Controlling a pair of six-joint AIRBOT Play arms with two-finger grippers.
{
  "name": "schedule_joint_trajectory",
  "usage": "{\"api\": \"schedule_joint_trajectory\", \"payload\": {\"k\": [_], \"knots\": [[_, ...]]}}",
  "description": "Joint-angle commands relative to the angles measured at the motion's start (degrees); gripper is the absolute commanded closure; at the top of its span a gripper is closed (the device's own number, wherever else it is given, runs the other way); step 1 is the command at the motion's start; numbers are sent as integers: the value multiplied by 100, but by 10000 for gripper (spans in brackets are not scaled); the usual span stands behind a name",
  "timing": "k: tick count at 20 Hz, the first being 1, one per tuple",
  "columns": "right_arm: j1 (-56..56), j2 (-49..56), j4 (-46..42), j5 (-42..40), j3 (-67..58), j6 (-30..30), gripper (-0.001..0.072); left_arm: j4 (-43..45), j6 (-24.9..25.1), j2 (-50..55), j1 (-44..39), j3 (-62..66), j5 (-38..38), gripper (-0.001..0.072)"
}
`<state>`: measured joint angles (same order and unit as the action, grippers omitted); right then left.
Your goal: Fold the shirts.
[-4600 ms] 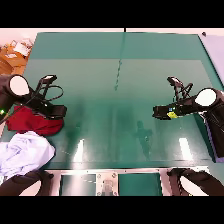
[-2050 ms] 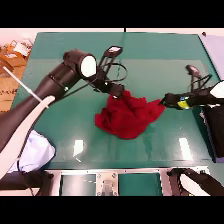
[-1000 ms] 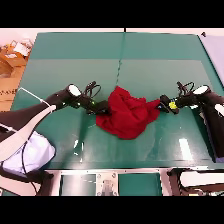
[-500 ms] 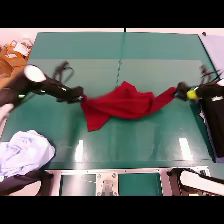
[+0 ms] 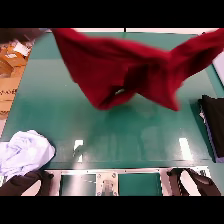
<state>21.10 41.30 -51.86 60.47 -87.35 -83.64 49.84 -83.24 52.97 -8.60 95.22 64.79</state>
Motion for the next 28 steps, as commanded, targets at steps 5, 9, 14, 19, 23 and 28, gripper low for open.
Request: {"api": "schedule_joint_trajectory", "payload": {"k": [5, 9, 14, 19, 23, 28], "knots": [[4, -621, -501, -450, -872, -13, 696, 1357, -13, -92, 13, 1285, 35, 683], [-2, -109, -422, -452, -190, -4, 695, 2044, -264, 389, 13, 935, 79, 682], [-238, 1460, -153, -785, 1543, 664, 695, 1803, -173, 1786, 13, -9, -184, 681], [-780, 3552, -149, -2063, 2396, 1174, 695, 103, 883, 3764, 13, -551, -1427, 681], [-807, 4343, -192, -2310, 2173, 1169, 666, -1084, 1169, 4559, 13, -553, -1902, 678], [323, 4284, -323, -70, 1209, 883, 216, -962, 833, 4555, 610, -94, -162, 284]]}}
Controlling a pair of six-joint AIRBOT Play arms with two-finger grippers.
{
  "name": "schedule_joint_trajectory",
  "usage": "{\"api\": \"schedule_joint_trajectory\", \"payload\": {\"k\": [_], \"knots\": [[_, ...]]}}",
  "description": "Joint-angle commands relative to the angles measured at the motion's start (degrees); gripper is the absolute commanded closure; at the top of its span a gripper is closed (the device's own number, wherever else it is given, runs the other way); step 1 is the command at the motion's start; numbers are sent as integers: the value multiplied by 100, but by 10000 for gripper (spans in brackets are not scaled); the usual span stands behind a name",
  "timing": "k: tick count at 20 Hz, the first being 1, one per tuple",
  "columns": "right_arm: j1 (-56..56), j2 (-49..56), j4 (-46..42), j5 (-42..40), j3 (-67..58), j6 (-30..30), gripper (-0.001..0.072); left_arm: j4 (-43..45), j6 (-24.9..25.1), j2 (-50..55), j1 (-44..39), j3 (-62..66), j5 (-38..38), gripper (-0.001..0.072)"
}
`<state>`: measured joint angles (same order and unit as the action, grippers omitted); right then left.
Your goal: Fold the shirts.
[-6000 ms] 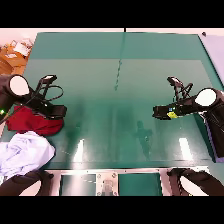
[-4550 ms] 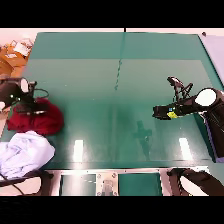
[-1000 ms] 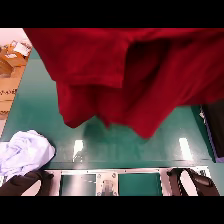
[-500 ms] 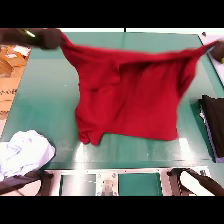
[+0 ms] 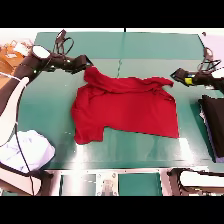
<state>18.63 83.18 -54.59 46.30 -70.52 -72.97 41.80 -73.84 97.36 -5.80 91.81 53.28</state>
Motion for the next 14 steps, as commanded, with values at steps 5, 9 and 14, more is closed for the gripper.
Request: {"api": "schedule_joint_trajectory", "payload": {"k": [5, 9, 14], "knots": [[2177, -424, -55, 2868, 61, -122, 221, -133, -37, 116, 1318, 538, 2684, 614], [2959, -737, -55, 3322, 1683, 330, 219, -87, 442, 116, 1620, 538, 3244, 682], [2765, -734, -52, 2277, 3628, 791, 220, 809, 531, -96, 1659, -240, 3351, 682]]}}
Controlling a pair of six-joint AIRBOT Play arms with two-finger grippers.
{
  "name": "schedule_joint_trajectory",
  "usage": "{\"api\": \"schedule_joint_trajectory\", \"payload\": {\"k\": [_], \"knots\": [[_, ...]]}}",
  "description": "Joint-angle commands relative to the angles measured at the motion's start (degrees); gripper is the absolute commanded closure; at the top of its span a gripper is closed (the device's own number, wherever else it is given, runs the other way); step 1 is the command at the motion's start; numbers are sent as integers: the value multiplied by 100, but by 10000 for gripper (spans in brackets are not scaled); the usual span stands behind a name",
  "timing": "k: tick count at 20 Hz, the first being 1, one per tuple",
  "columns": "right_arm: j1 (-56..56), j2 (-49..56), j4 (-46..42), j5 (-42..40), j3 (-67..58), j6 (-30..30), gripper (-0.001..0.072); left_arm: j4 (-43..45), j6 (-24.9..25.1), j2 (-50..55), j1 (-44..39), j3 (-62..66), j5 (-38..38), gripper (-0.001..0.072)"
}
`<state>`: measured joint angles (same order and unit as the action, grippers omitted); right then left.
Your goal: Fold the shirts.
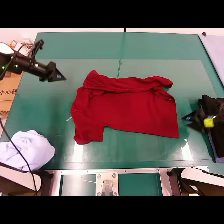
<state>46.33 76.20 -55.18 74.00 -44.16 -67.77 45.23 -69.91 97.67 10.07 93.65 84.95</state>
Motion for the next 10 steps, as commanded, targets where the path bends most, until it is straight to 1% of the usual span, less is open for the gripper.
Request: {"api": "schedule_joint_trajectory", "payload": {"k": [1, 3, 6, 8, 9, 10], "knots": [[-57, -35, 9, -695, 1213, 293, 220, 568, 164, -254, 149, -791, 92, 682], [-68, -35, 7, -876, 1397, 376, 220, 579, 249, -476, 509, -1460, -101, 682], [-76, -35, 13, -800, 1386, 378, 220, 584, 358, -743, 1250, -2094, -125, 682], [-166, -35, 4, -525, 1386, 400, 221, 581, 389, -839, 1574, -2356, -101, 683], [-177, -35, -4, -326, 1384, 402, 222, 610, 391, -841, 1587, -2437, -81, 682], [-177, -37, -55, -186, 1377, 398, 257, 616, 391, -841, 1554, -2514, -109, 683]]}}
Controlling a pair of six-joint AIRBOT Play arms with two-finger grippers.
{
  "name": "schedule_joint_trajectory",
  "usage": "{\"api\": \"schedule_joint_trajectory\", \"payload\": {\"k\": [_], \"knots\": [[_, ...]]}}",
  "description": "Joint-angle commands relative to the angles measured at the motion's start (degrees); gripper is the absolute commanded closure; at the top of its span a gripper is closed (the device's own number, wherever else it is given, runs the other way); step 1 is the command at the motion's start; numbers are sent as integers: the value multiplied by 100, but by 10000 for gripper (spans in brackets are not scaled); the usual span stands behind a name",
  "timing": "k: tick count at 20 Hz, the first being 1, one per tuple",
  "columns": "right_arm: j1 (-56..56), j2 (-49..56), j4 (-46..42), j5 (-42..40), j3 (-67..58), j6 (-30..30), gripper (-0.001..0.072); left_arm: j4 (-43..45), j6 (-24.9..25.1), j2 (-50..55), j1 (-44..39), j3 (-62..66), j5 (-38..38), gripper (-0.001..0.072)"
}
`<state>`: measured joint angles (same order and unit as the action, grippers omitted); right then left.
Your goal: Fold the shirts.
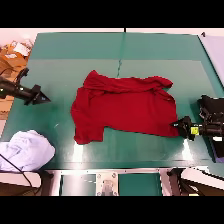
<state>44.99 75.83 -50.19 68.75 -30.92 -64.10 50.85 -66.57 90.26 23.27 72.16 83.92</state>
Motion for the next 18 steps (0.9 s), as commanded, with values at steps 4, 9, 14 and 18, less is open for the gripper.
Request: {"api": "schedule_joint_trajectory", "payload": {"k": [4, 9, 14, 18], "knots": [[-44, 0, -538, 363, -195, 28, 696, 0, 63, -101, -223, -811, -651, 682], [201, 0, -599, 393, -1287, -664, 696, -4, -15, -101, -1222, -1351, -1351, 43], [188, 13, -616, 155, -1338, -656, 695, -151, -221, -39, -2225, -1416, -1596, 86], [188, 13, -614, 68, -1338, -525, 696, -44, -273, -31, -2837, -1860, -1735, 87]]}}
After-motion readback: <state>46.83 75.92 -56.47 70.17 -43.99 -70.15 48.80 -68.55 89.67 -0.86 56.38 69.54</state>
